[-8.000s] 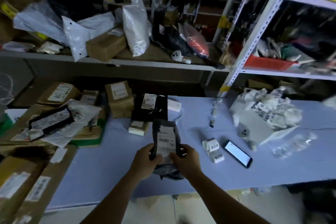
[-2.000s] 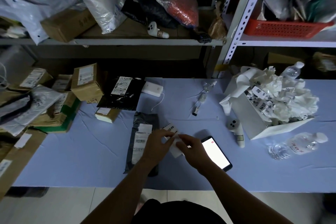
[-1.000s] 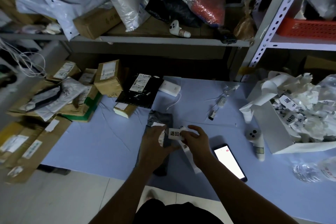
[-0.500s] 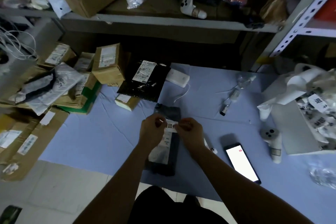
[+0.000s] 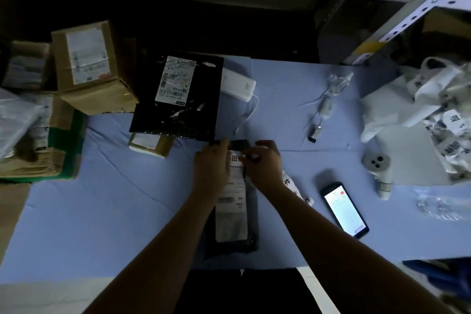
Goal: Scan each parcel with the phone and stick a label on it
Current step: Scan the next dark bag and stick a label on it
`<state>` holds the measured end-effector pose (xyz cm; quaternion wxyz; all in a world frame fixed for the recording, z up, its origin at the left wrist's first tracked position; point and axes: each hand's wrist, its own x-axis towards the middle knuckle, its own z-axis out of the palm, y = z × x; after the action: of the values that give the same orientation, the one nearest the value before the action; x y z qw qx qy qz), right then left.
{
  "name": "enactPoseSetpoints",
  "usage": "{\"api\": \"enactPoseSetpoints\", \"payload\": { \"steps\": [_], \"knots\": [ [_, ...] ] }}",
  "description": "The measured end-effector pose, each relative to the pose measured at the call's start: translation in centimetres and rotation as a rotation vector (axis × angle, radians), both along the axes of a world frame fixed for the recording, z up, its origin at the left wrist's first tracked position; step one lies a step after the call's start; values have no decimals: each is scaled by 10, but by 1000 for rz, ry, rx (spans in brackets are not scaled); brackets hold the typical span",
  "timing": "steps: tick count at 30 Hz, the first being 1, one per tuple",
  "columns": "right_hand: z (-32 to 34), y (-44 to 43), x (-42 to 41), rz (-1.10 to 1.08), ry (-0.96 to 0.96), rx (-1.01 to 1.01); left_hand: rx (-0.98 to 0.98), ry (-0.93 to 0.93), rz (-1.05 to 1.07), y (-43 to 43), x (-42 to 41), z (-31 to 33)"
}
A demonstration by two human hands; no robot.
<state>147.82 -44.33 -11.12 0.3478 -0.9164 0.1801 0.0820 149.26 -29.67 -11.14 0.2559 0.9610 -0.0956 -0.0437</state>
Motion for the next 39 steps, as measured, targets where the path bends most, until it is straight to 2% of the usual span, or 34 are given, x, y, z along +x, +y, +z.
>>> {"api": "enactPoseSetpoints", "payload": {
  "steps": [4, 6, 8, 10, 16, 20, 23, 30, 36, 39],
  "knots": [
    [-2, -4, -3, 36, 42, -30, -22, 51, 8, 15, -3, -6],
    [1, 0, -6, -13, 68, -47, -111, 81, 111, 23, -11, -5],
    [3, 3, -11, -87, 158, 0, -193, 188, 237, 27, -21, -2],
    [7, 7, -20, -56, 245, 25, -264, 347, 309, 28, -35, 0],
    [19, 16, -49, 39, 260, 218, -635, 608, 424, 31, -83, 7],
    [27, 30, -69, 194, 142, 217, -775, 509, 532, 43, -123, 25],
    [34, 56, -90, 300, 104, 293, -805, 394, 681, 65, -161, 42],
    [54, 168, -170, 576, 167, 499, -798, 189, 1017, 168, -276, 67],
    [58, 292, -247, 835, 210, 463, -916, 65, 1251, 272, -382, 63],
    [55, 366, -284, 903, 307, 466, -1008, 22, 1364, 335, -433, 51]
  ]
}}
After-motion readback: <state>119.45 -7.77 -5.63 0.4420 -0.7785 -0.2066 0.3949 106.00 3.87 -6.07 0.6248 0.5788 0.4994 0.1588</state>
